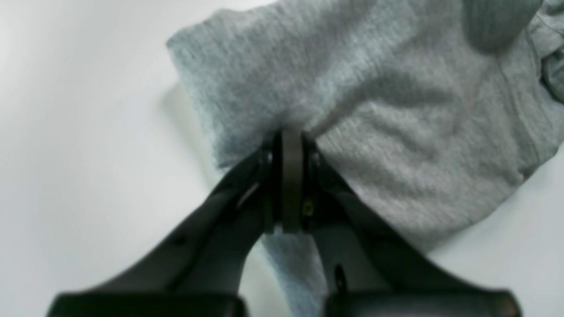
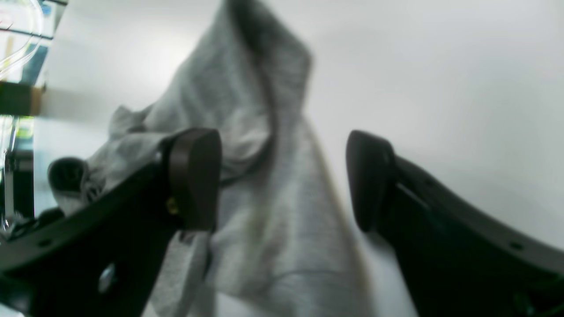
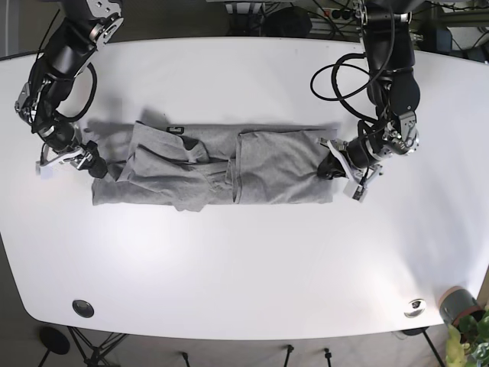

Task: Fold the T-shirt properly

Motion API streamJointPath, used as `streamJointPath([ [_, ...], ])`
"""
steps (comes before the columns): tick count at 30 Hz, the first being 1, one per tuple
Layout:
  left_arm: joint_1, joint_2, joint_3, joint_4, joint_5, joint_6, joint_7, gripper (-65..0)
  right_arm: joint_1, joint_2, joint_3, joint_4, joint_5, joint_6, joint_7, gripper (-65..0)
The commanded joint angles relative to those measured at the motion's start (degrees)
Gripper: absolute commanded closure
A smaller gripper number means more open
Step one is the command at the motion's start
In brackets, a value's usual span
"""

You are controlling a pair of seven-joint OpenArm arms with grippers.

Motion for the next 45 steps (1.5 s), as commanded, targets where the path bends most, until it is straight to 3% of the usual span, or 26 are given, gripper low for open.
streamJointPath([
  [1, -0.9, -0.8, 0.0, 0.6, 0.2, -0.1, 0.0, 0.0, 0.6, -1.1, -1.1, 2.2, -0.5, -0.1, -0.8, -42.6],
  [6, -0.8, -1.0, 0.0, 0.8, 0.2, -0.1, 0.0, 0.0, 1.1, -3.0, -2.2, 2.8, -0.8, -0.36, -0.4, -42.5],
  [18, 0.0, -1.1, 0.0, 0.8, 0.2, -0.1, -0.1, 0.0, 3.7, -3.2, -2.3, 2.4, -1.8, -0.45, 1.0, -40.9],
  [20, 0.0, -1.1, 0.0, 0.7, 0.2, -0.1, -0.1, 0.0, 3.8, -3.2, -2.3, 2.4, -2.9, -0.45, 1.0, -34.1],
  [25, 0.0, -1.1, 0.0, 0.7, 0.2, -0.1, -0.1, 0.0, 3.8, -4.1, -2.3, 2.6, -5.7, -0.45, 1.1, -2.9],
  [26, 0.0, -1.1, 0.0, 0.7, 0.2, -0.1, -0.1, 0.0, 3.8, -4.1, -2.3, 2.7, -5.9, -0.45, 1.1, -1.1],
  [29, 0.0, -1.1, 0.1, 0.8, 0.3, -0.1, 0.0, 0.0, 3.8, -4.1, -2.3, 3.0, -6.0, -0.45, 1.1, -5.4],
  [34, -0.3, -0.9, 0.1, 0.4, 0.7, -0.1, 0.1, 0.0, 2.6, -4.5, -2.3, 9.0, -6.0, -0.45, 0.6, -2.4],
  [38, -0.3, -0.4, 0.1, 0.4, 3.7, -0.1, 0.1, 0.0, 1.0, -5.6, -2.3, 15.0, -6.0, -0.54, 0.1, -2.4],
  [45, -0.5, 3.1, 0.2, 0.4, 7.1, -0.1, 0.1, 0.0, 0.2, -5.9, -2.3, 23.7, -6.1, -0.54, -5.2, -2.4],
])
